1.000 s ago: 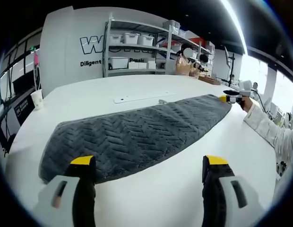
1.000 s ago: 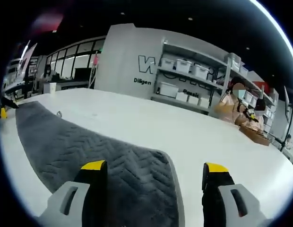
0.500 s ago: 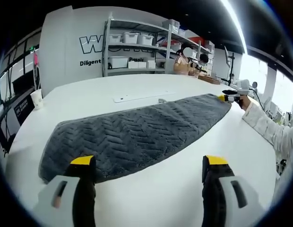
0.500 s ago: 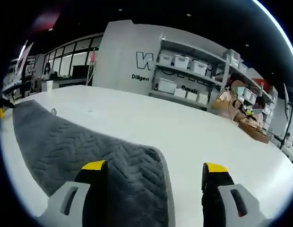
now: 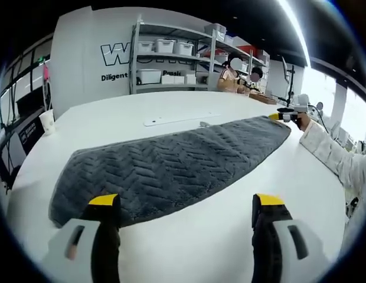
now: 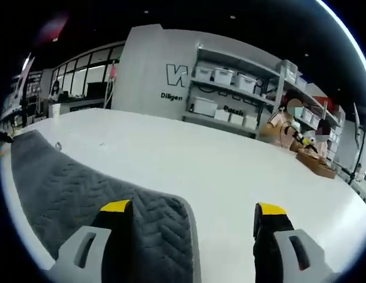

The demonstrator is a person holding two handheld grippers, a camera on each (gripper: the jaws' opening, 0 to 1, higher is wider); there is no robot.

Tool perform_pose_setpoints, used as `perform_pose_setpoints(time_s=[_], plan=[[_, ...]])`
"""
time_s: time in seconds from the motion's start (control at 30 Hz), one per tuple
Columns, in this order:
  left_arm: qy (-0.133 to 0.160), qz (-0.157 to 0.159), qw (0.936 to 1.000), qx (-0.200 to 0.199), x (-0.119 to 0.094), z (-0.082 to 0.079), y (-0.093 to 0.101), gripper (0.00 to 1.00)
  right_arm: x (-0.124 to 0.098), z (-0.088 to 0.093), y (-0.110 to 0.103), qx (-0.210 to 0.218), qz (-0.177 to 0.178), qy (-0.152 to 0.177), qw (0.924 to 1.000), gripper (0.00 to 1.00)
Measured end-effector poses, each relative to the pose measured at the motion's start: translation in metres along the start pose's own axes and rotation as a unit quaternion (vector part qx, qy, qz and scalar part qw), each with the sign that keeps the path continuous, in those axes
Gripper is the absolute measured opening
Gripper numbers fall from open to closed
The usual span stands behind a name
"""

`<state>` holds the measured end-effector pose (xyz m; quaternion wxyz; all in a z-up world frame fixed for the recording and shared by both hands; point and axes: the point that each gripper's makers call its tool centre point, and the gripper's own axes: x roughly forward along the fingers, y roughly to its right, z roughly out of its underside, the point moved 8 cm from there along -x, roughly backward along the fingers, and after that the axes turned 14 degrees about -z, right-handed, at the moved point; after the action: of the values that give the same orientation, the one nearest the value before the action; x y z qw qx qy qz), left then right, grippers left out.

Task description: Open the folded towel by lifting each exposed corner and separating the folded layers until the towel lies flat within the target outline without major curled edges

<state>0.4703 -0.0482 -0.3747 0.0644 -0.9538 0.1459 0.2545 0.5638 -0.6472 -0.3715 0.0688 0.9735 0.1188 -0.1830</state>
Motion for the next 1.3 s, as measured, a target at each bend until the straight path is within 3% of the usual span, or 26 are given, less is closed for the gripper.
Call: perform_pose_setpoints(time_s=[0.17, 0.5, 0.83, 1.0, 1.3], plan=[[-0.003, -0.002, 1.0000, 0.001, 0.001, 0.001, 0.000, 0.91, 0.006, -0.004, 0.000, 0.013, -0.006, 0.017, 0.9997, 0.77], [-0.009, -0.005, 0.9999, 0.007, 0.001, 0.003, 0.001, 0.90, 0.022, -0.012, -0.007, -0.008, -0.017, 0.028, 0.9994, 0.68], [-0.011, -0.005, 0.9999, 0.007, 0.002, 0.003, 0.001, 0.90, 0.035, 0.000, -0.013, -0.015, -0.046, 0.011, 0.9988, 0.53], [-0.015, -0.007, 0.9999, 0.005, 0.002, 0.004, 0.000, 0.90, 0.044, 0.014, -0.015, 0.006, -0.065, -0.006, 0.9978, 0.43], [-0.016, -0.005, 0.9998, 0.007, 0.004, 0.004, 0.002, 0.89, 0.042, 0.015, -0.016, 0.015, -0.074, -0.001, 0.9971, 0.34]])
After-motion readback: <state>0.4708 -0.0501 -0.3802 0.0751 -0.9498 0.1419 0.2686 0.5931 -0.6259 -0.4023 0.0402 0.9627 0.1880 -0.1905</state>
